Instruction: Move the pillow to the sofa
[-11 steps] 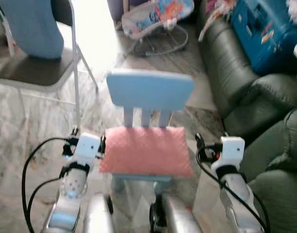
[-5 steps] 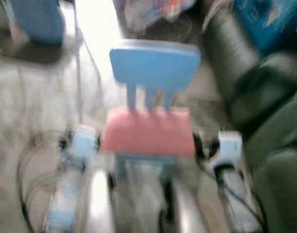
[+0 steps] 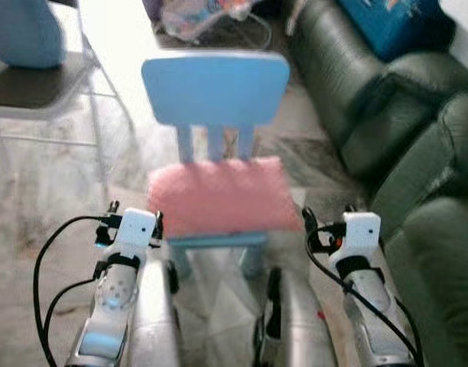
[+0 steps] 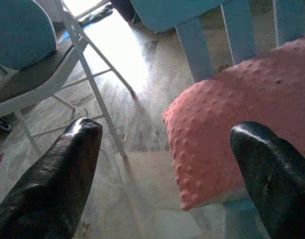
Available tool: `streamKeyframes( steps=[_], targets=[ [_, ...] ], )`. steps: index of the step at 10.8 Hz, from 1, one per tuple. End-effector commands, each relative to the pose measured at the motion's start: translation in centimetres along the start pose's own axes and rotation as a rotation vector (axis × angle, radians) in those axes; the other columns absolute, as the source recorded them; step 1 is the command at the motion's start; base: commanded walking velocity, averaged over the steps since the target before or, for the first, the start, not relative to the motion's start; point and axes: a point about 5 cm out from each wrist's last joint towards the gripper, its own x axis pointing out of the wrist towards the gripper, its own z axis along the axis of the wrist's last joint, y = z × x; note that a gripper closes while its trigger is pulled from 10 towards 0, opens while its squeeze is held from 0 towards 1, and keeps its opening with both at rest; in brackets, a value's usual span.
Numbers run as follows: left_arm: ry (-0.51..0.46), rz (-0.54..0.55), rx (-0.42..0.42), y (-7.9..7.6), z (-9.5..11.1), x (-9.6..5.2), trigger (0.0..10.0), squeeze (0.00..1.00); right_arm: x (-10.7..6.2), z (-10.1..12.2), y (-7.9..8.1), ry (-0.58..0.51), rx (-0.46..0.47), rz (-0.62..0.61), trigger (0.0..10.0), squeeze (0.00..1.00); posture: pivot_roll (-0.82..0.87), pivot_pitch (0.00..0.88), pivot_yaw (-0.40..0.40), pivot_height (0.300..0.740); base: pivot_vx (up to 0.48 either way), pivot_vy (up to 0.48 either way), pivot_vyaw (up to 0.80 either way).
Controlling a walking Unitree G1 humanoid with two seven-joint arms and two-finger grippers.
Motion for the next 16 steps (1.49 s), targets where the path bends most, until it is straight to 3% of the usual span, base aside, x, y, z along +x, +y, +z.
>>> streamKeyframes(
  steps=[1,7,11,16],
  targets=[
    [0.013,0.02,0.016,0.2,-0.1,-0.1,10.0,0.0,-0.2,-0.4,-0.1,0.021,0.011,-0.004,10.0,0.0,-0.03,0.181,-0.052,0.506,0.0,0.0,0.0],
    [0.025,0.065,0.023,1.3,-0.2,0.3,10.0,0.0,0.1,-0.2,0.4,0.008,0.009,0.036,10.0,0.0,-0.03,0.18,-0.051,0.506,0.0,0.0,0.08],
    [0.029,0.068,0.023,1.3,-0.2,0.3,10.0,0.0,0.1,-0.2,0.5,0.004,0.012,0.05,10.0,0.0,-0.03,0.18,-0.051,0.506,0.0,0.0,0.57],
    [0.024,0.044,0.009,1.0,-0.1,0.3,10.0,0.0,0.2,-0.2,0.5,0.009,0.01,0.049,10.0,0.0,-0.03,0.184,-0.053,0.506,0.11,0.0,0.0]
  ],
)
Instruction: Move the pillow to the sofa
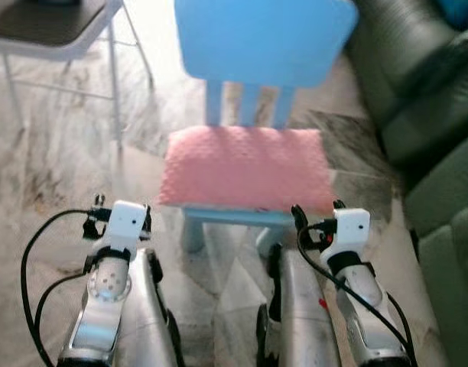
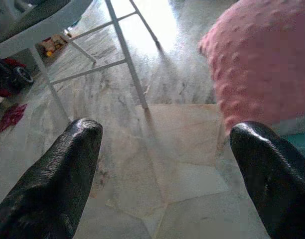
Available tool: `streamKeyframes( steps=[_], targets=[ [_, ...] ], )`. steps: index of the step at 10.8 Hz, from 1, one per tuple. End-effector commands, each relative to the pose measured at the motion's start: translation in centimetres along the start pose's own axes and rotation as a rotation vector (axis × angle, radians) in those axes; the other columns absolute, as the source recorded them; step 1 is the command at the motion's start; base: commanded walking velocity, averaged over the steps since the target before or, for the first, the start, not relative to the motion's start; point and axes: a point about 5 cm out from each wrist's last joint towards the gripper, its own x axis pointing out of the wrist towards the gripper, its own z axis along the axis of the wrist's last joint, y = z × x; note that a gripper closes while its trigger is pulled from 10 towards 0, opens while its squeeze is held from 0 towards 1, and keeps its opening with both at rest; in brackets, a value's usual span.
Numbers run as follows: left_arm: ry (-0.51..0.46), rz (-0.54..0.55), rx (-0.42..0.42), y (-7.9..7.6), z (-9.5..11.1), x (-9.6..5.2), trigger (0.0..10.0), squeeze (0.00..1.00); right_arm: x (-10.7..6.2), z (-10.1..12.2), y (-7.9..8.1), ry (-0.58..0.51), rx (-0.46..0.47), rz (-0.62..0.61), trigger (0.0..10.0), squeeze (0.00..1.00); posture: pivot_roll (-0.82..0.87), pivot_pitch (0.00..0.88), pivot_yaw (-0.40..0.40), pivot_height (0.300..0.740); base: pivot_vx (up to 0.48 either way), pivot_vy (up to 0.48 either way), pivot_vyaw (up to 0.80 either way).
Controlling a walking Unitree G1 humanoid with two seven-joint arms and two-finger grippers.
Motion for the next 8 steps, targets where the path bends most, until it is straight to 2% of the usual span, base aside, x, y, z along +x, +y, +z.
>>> streamKeyframes(
  steps=[1,5,8],
  targets=[
    [0.001,-0.014,-0.005,-0.27,-0.01,-0.16,10.0,0.0,-0.36,-0.37,-0.43,0.018,0.004,-0.018,10.0,0.0,-0.03,0.184,-0.054,0.506,0.3,0.0,0.0],
    [0.002,-0.026,-0.014,-0.35,-0.05,-0.14,10.0,0.0,-0.33,-0.46,-0.38,0.022,0.012,-0.02,10.0,0.0,-0.03,0.187,-0.053,0.506,0.302,0.0,0.0],
    [0.001,-0.036,-0.026,-0.69,0.01,-0.18,10.0,0.0,-0.22,-0.57,-0.35,0.027,0.013,-0.019,10.0,0.0,-0.03,0.185,-0.053,0.506,0.0,0.0,0.0]
  ],
)
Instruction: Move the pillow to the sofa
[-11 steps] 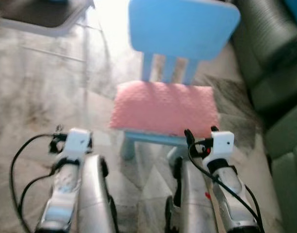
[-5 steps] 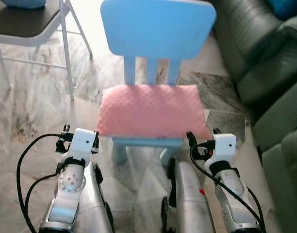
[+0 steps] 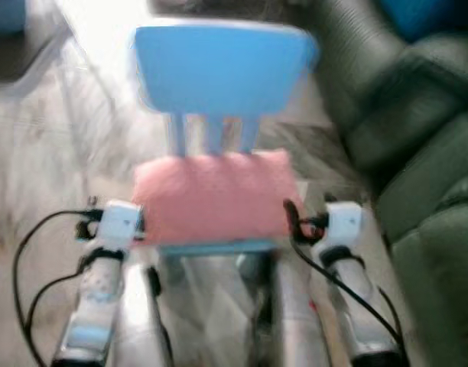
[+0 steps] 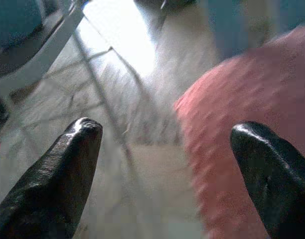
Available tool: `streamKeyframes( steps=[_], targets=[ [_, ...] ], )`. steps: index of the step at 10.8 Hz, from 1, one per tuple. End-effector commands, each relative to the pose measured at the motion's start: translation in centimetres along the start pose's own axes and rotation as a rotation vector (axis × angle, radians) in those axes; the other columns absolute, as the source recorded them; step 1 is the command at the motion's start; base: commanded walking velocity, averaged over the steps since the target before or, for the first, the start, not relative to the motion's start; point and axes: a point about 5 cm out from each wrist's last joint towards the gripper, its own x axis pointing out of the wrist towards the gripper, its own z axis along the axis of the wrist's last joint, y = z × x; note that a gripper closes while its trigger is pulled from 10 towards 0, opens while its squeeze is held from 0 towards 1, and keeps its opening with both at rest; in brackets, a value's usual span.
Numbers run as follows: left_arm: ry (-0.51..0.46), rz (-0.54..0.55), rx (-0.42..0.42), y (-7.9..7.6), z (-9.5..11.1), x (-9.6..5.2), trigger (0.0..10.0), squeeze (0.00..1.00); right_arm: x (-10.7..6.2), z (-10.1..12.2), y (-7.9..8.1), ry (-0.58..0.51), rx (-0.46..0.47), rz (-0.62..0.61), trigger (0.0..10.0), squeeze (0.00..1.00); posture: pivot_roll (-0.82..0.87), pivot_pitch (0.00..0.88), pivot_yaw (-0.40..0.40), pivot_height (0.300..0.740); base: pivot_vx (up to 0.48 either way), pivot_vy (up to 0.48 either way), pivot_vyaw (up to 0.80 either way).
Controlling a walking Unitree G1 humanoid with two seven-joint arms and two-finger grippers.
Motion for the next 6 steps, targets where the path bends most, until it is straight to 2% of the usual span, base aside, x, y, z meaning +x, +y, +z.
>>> streamKeyframes(
  steps=[1,2,3,5,6],
  targets=[
    [0.009,-0.036,-0.004,-0.8,-0.2,-0.4,10.0,0.0,-1.0,-1.0,-1.2,0.047,-0.001,-0.043,10.0,0.0,-0.03,0.186,-0.052,0.506,0.0,0.0,0.0],
    [0.008,-0.037,-0.005,-0.9,-0.3,-0.6,10.0,0.0,-1.0,-1.0,-1.2,0.047,0.006,-0.041,10.0,0.0,-0.02,0.185,-0.056,0.506,0.0,0.0,0.0],
    [0.013,-0.029,-0.015,-0.9,-0.2,-1.0,10.0,0.0,-1.1,-0.8,-1.2,0.051,0.019,-0.036,10.0,0.0,-0.01,0.214,-0.074,0.487,0.0,0.0,0.0],
    [0.049,-0.025,-0.017,-0.7,-1.2,-2.1,10.0,0.0,-1.4,-0.3,-0.8,0.052,0.012,-0.002,10.0,0.0,-0.04,0.239,-0.075,0.457,0.0,0.0,0.0],
    [0.03,-0.033,-0.022,-0.5,-0.8,-2.0,10.0,0.0,-1.2,0.1,-0.7,0.045,0.02,-0.003,10.0,0.0,-0.05,0.262,-0.068,0.457,0.0,0.0,0.0]
  ],
)
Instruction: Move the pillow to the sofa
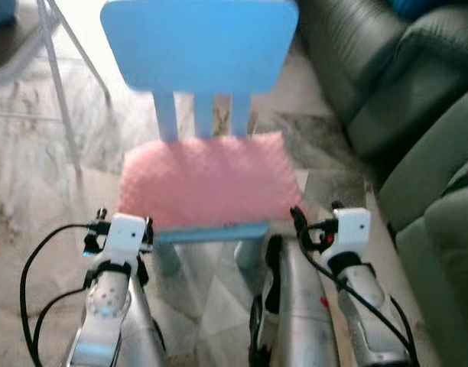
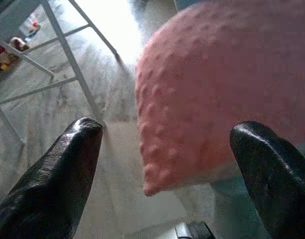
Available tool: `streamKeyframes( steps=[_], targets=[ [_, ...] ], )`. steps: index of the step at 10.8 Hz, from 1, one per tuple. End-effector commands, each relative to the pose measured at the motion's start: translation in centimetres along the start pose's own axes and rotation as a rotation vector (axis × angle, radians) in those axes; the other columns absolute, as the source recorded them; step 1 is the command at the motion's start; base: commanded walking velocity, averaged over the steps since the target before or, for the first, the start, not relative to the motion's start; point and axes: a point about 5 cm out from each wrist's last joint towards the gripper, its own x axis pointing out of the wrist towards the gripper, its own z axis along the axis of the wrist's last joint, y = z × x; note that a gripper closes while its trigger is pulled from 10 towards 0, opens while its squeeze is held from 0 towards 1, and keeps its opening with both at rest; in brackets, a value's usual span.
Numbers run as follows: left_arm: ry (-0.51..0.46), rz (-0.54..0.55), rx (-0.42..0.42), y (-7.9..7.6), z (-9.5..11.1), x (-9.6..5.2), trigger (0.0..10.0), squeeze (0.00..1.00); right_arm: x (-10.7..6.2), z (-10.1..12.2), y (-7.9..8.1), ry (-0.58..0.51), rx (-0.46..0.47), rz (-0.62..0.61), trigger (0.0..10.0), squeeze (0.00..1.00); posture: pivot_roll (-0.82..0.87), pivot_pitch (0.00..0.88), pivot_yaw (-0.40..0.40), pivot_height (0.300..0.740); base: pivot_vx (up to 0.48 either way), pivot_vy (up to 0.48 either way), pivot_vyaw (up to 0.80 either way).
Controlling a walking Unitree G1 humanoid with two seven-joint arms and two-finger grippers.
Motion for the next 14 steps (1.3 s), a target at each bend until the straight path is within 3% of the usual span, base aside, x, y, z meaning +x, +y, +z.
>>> streamKeyframes(
  steps=[1,5,7,9,10,12,13,14],
  targets=[
    [-0.008,0.0,-0.007,0.6,0.4,0.2,10.0,0.0,0.1,0.7,0.1,-0.006,0.002,0.0,10.0,0.0,-0.07,0.298,-0.063,0.457,0.0,0.0,0.0],
    [-0.014,0.131,-0.004,4.2,1.3,3.1,10.0,0.0,3.4,2.0,1.8,0.017,-0.011,0.154,10.0,0.0,-0.06,0.426,-0.089,0.457,0.0,0.0,0.0],
    [-0.037,0.15,0.028,5.4,3.0,5.8,10.0,0.0,6.3,3.8,2.9,0.012,-0.016,0.275,10.0,0.0,-0.03,0.47,-0.107,0.457,0.0,0.0,0.0],
    [-0.013,0.218,-0.066,5.9,4.2,8.4,10.0,0.0,8.5,4.9,4.1,-0.007,-0.017,0.298,10.0,0.0,-0.04,0.504,-0.122,0.457,0.0,0.0,0.0],
    [-0.018,0.226,-0.126,5.7,4.7,9.3,10.0,1.0,9.3,5.7,4.9,-0.039,-0.027,0.323,10.0,0.99,-0.04,0.507,-0.126,0.457,0.0,0.0,0.0],
    [-0.053,0.205,-0.147,5.0,6.3,10.6,10.0,1.0,10.4,7.2,5.3,-0.105,-0.033,0.293,10.0,1.0,-0.04,0.511,-0.121,0.457,0.0,0.0,0.0],
    [-0.09,0.222,-0.105,5.1,7.5,11.0,10.0,1.0,10.9,7.6,5.3,-0.115,-0.034,0.284,10.0,0.62,-0.04,0.513,-0.118,0.457,0.0,0.0,0.0],
    [-0.082,0.211,-0.11,4.9,7.4,11.1,10.0,0.0,11.2,7.5,4.8,-0.104,-0.032,0.253,10.0,0.0,-0.03,0.508,-0.119,0.457,0.0,0.0,0.0]
  ],
)
